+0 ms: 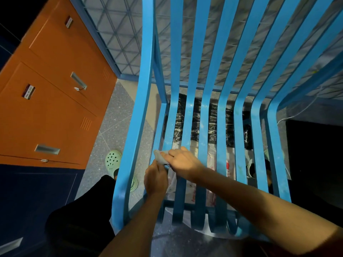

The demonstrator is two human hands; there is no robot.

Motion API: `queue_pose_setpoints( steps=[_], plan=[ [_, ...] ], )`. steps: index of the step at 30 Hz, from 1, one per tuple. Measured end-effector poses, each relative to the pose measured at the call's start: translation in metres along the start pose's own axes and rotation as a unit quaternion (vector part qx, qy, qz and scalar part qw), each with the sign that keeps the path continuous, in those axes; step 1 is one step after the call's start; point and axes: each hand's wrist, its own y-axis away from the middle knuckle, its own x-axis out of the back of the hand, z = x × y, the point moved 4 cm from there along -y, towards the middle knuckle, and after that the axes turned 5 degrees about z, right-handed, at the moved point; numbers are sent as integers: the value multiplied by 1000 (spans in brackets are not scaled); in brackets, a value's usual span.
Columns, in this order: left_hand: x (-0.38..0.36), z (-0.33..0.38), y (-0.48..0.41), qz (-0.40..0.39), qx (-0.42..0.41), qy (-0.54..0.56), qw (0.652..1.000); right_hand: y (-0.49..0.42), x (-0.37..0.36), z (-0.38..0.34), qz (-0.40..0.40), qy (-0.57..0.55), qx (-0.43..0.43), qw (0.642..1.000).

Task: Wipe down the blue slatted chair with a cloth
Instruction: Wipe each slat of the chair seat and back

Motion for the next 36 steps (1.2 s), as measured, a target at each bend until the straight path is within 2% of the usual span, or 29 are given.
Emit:
queue_pose_setpoints(
  steps=[4, 6, 8, 10, 13, 16, 20, 22, 24, 28, 33, 36],
  plan=[
    [0, 9, -2, -16, 10, -27, 999, -24, 12, 18, 10, 46, -111, 993],
    [0, 6, -1, -18, 13, -31, 999, -28, 13, 10, -11, 11, -131, 991],
    [-1, 1, -2, -30, 5, -19, 999, -21, 9, -8, -40, -33, -96, 994],
    [-1, 1, -3, -45, 5, -19, 999, -12, 8, -17, -66, -29, -62, 995],
    [-2, 4, -5, -35, 18, -27, 999, -10, 5, 0, -82, -8, -77, 994],
    [-2, 3, -3, -30, 28, -16, 999, -13, 11, 10, -57, -31, -56, 996],
    [0, 5, -1, -12, 35, 23, 999, -40, 25, 40, -1, 39, -99, 994],
    [2, 5, -1, 13, 59, 58, 996, -50, 28, 43, -1, 48, -104, 993],
    [2, -2, -2, 36, 91, 100, 990, -43, 26, 30, -3, 13, -78, 997],
    [-2, -18, -9, 73, 170, 178, 967, 13, 7, -12, 12, -50, 25, 998],
    [-2, -15, -8, 72, 161, 174, 969, 20, -9, -9, 10, -43, 26, 999],
    [0, -8, -6, 60, 119, 124, 983, -2, -4, 16, -8, 6, -17, 1000]
  ],
)
